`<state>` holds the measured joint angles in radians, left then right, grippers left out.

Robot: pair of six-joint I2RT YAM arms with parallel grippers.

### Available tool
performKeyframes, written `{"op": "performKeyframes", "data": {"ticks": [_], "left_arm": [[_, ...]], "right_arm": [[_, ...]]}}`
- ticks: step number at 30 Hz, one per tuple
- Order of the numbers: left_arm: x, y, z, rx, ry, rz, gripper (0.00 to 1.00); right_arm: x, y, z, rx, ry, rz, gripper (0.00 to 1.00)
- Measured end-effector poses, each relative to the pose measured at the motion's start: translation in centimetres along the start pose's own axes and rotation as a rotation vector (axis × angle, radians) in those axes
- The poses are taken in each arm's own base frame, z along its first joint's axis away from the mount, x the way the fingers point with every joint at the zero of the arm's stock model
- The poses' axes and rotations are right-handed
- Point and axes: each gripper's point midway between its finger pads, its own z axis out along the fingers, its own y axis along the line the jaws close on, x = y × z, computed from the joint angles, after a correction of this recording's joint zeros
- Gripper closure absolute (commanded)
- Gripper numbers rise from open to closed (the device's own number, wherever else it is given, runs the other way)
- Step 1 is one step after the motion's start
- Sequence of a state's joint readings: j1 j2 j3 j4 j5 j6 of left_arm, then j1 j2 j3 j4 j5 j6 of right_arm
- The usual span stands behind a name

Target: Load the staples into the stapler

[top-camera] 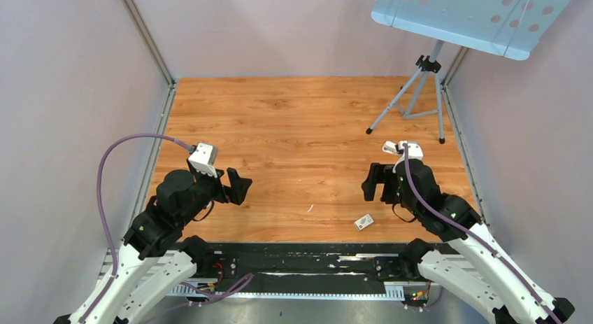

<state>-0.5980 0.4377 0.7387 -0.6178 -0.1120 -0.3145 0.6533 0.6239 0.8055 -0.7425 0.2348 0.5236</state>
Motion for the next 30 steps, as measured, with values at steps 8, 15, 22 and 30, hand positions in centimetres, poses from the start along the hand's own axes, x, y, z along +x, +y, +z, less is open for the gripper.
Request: {"op": "performKeyframes", "data": {"ticks": [8,15,22,30], "left_arm": [[0.1,-0.1,-0.1,0.009,0.006,0.000,0.00],[0.3,-0.1,0.1,0.008,0.014,0.001,0.00],[0.5,-0.1,0.2,0.006,0.027,-0.001,0.00],[0.9,-0.3,0.6,0.013,0.052,0.001,0.00]], "right_arm": [[-2.1,-0.4,2.0,0.081,-0.064,-0.014,0.00],[-5.0,-2.1,5.3,0.254,-0.120,-0.217,0.00],[-8.1,-2.9,10.2,0.328,0.004,-0.504,0.03],[-8.3,-8.4,15.5,0.347,0.274,-0.555,0.36]]}}
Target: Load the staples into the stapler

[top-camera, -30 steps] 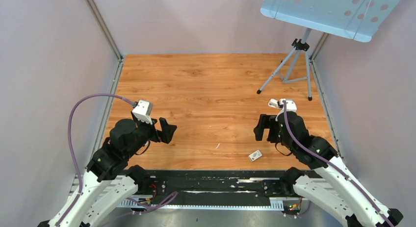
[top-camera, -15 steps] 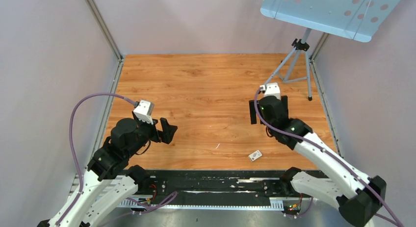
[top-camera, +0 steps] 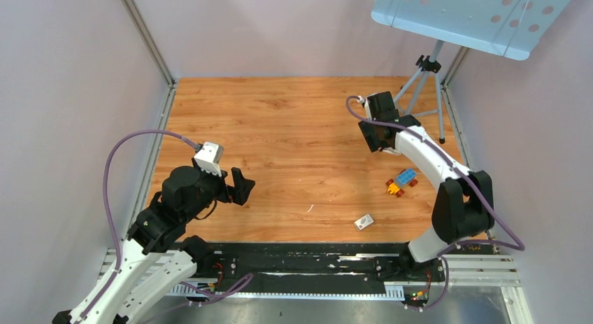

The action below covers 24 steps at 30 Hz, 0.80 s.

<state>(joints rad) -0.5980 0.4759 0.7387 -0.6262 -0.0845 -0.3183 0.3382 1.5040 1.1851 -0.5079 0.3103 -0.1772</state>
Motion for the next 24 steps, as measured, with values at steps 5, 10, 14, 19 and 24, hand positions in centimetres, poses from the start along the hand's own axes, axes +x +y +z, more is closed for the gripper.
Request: {"op": "performKeyframes", "data": {"ticks": [5,10,14,19,24], "left_arm": [[0.1,-0.2,0.0,0.011,0.006,0.000,0.00],[0.1,-0.2,0.0,0.013,0.005,0.000,0.00],[0.1,-0.2,0.1,0.013,0.005,0.000,0.00],[0.1,-0.2,0.1,0.012,0.005,0.000,0.00],[0.1,-0.2,0.1,0.011,0.008,0.000,0.00]], "right_arm": [[-0.3,-1.4,2.7,-0.026,0.080,-0.025,0.46],[0.2,-1.6,6.0,-0.068,0.190,-0.103,0.43],[2.3,-1.7,8.1,-0.119,0.299,-0.144,0.40],[4.3,-2.5,8.6,-0.156,0.358,-0.147,0.38],[4.0,-2.5,9.2,-0.194,0.347,-0.143,0.38]]}}
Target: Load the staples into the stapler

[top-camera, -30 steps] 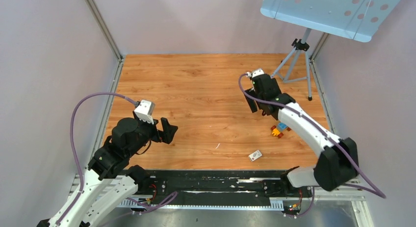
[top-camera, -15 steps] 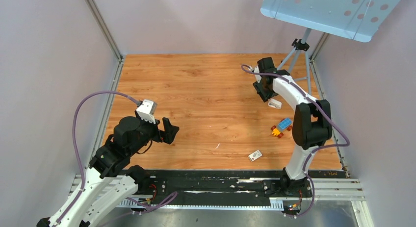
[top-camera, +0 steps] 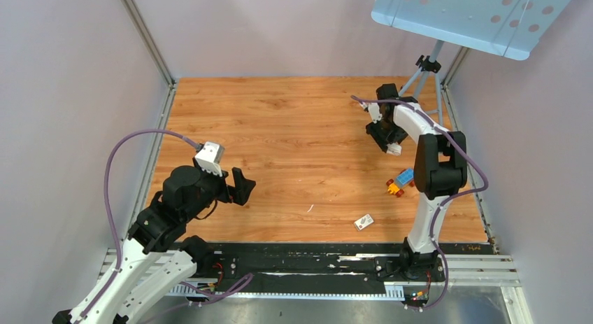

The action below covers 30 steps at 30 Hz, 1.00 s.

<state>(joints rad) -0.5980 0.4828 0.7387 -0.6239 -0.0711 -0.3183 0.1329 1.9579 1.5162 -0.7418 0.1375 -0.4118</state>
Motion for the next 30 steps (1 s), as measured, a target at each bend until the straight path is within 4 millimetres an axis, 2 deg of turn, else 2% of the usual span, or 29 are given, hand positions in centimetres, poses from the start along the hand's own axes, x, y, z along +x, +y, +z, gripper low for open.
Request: {"op": "performKeyframes", "data": {"ticks": [5,14,18,21,23,25,27,30], "left_arm": [[0.3,0.1,0.3,-0.005,0.018,0.001,0.00],[0.3,0.1,0.4,-0.005,0.020,0.001,0.00],[0.2,0.0,0.2,-0.003,0.012,0.001,0.00],[0.0,0.0,0.0,-0.001,0.000,0.000,0.00],[-0.1,0.0,-0.1,-0.001,-0.007,0.000,0.00],[-0.1,0.1,-0.2,-0.002,-0.009,-0.001,0.00],[-0.1,0.1,-0.2,-0.005,-0.010,-0.001,0.00],[-0.2,0.2,-0.2,-0.012,-0.012,-0.001,0.00]], "right_arm": [[0.0,0.3,1.5,-0.020,0.027,-0.016,0.37],[0.1,-0.3,1.8,0.008,0.043,-0.016,0.39],[-0.1,-0.5,2.5,0.015,0.057,-0.021,0.41],[-0.1,-0.4,3.3,0.012,0.070,-0.024,0.52],[0.0,-0.4,3.4,0.009,0.076,-0.026,0.65],[0.1,-0.4,3.3,0.009,0.077,-0.025,0.74],[0.1,-0.3,2.9,0.007,0.077,-0.015,0.81],[-0.2,0.0,1.7,0.008,0.049,0.000,0.85]]}}
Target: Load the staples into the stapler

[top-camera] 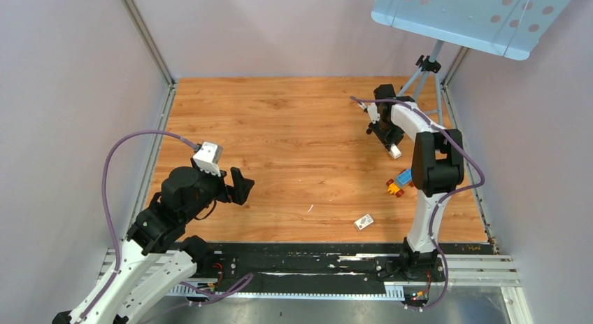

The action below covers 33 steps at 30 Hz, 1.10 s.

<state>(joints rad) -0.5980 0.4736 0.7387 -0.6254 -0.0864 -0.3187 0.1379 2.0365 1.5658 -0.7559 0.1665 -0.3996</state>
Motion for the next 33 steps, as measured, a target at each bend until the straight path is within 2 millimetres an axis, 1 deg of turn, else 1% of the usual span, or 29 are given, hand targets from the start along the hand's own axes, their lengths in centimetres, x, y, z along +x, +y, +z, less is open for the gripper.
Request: {"op": "performKeyframes", "data": {"ticks": [3,5,8,10,13,14,15,16,18,20,23,24,26,31,33], "left_arm": [[0.0,0.2,0.0,-0.010,-0.003,-0.005,0.01],[-0.1,0.2,0.0,-0.016,-0.004,-0.009,0.01],[-0.1,0.4,0.0,-0.027,-0.007,-0.019,0.05],[-0.1,0.4,0.1,-0.031,-0.006,-0.031,0.08],[0.1,0.3,0.3,-0.034,0.007,-0.059,0.11],[0.3,0.2,0.4,-0.032,0.016,-0.075,0.13],[0.5,0.0,0.6,-0.025,0.031,-0.095,0.16],[0.8,-0.4,0.8,-0.014,0.048,-0.122,0.19],[1.2,-1.7,1.4,0.035,0.086,-0.182,0.23],[1.4,-3.1,1.9,0.094,0.113,-0.237,0.26],[2.2,-5.0,3.2,0.173,0.163,-0.319,0.31],[2.6,-5.5,3.6,0.194,0.185,-0.342,0.33],[3.3,-6.3,4.5,0.223,0.223,-0.376,0.33],[4.7,-7.7,6.3,0.276,0.293,-0.414,0.34],[5.0,-8.4,6.7,0.309,0.304,-0.425,0.34]], "right_arm": [[-0.1,0.8,-2.1,-0.005,-0.043,0.022,0.87],[-0.3,1.8,-3.8,-0.014,-0.083,0.036,0.87],[-0.8,4.6,-6.5,-0.044,-0.159,0.036,0.88],[-1.0,7.1,-8.2,-0.073,-0.214,0.016,0.88],[-0.9,12.3,-11.4,-0.142,-0.335,-0.049,0.88],[-0.9,13.7,-12.3,-0.163,-0.373,-0.069,0.88],[-0.8,15.6,-13.6,-0.193,-0.429,-0.099,0.88],[-0.5,17.2,-14.7,-0.221,-0.481,-0.127,0.88],[0.3,19.8,-16.7,-0.275,-0.579,-0.167,0.88],[1.1,21.8,-18.7,-0.332,-0.680,-0.194,0.88],[2.0,24.3,-20.9,-0.414,-0.814,-0.211,0.87],[2.2,24.8,-21.3,-0.434,-0.839,-0.213,0.87],[2.5,26.2,-22.2,-0.481,-0.891,-0.225,0.87],[2.4,29.9,-24.3,-0.577,-0.962,-0.279,0.88],[2.4,31.2,-24.5,-0.597,-0.962,-0.308,0.88]]}}
